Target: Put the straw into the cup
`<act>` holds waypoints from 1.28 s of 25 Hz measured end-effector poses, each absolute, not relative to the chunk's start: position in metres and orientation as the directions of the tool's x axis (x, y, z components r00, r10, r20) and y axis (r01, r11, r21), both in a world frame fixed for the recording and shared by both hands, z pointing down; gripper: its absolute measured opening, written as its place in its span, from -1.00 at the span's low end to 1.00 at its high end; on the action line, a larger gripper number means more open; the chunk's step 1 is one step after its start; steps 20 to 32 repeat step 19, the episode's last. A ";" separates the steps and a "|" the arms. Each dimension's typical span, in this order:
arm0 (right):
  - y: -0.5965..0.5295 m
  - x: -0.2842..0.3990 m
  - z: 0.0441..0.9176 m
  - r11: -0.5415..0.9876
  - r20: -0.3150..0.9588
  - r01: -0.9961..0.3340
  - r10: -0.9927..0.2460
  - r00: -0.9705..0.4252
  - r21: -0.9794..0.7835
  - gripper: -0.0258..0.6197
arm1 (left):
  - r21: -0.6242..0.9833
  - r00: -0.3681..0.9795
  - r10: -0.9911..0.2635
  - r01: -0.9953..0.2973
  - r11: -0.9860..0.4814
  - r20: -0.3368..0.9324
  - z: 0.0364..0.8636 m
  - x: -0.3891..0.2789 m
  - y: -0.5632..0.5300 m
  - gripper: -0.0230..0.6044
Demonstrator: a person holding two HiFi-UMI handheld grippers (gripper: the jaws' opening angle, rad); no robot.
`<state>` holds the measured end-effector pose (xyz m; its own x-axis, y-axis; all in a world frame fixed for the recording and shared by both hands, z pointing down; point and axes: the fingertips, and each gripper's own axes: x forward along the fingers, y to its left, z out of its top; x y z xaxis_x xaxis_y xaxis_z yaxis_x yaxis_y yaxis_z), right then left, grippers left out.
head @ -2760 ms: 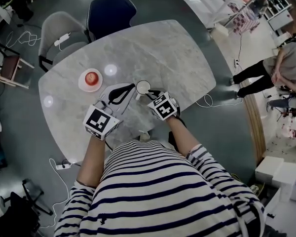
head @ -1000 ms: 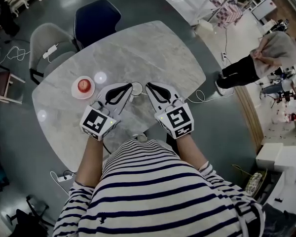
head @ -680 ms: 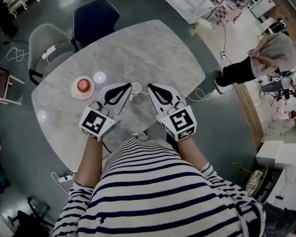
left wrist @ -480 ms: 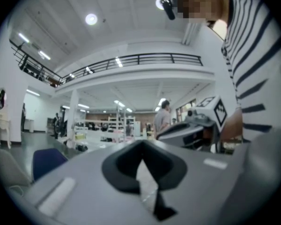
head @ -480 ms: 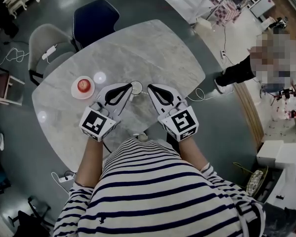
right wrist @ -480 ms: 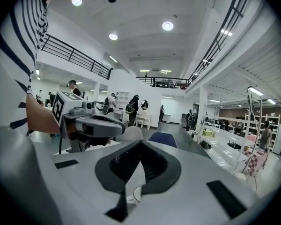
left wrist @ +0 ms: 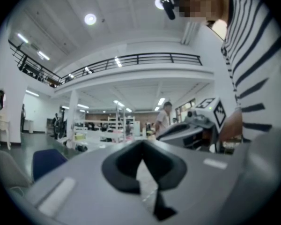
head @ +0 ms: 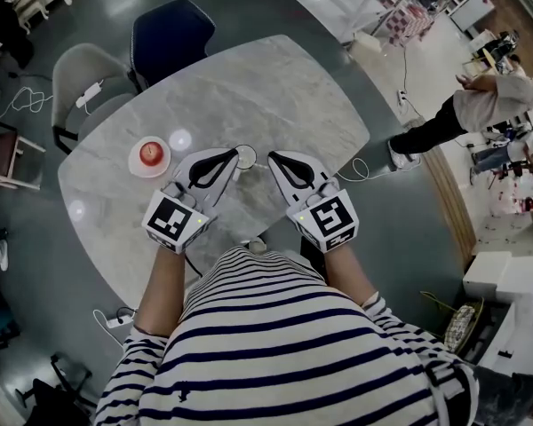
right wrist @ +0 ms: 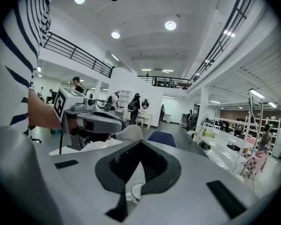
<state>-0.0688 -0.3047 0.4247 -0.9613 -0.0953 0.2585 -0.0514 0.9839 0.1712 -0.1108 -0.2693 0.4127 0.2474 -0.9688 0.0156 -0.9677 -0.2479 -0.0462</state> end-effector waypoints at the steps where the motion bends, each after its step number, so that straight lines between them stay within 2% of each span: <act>1: -0.305 -0.068 0.425 0.984 0.259 -0.053 -0.096 -0.961 0.172 -0.91 | -0.045 0.248 -0.969 -0.967 -0.249 0.017 0.413 -0.110 -0.269 -0.90; 32: -0.310 -0.077 0.431 0.988 0.264 -0.044 -0.083 -0.961 0.149 -0.91 | -0.035 0.242 -0.970 -0.969 -0.243 0.033 0.421 -0.120 -0.275 -0.90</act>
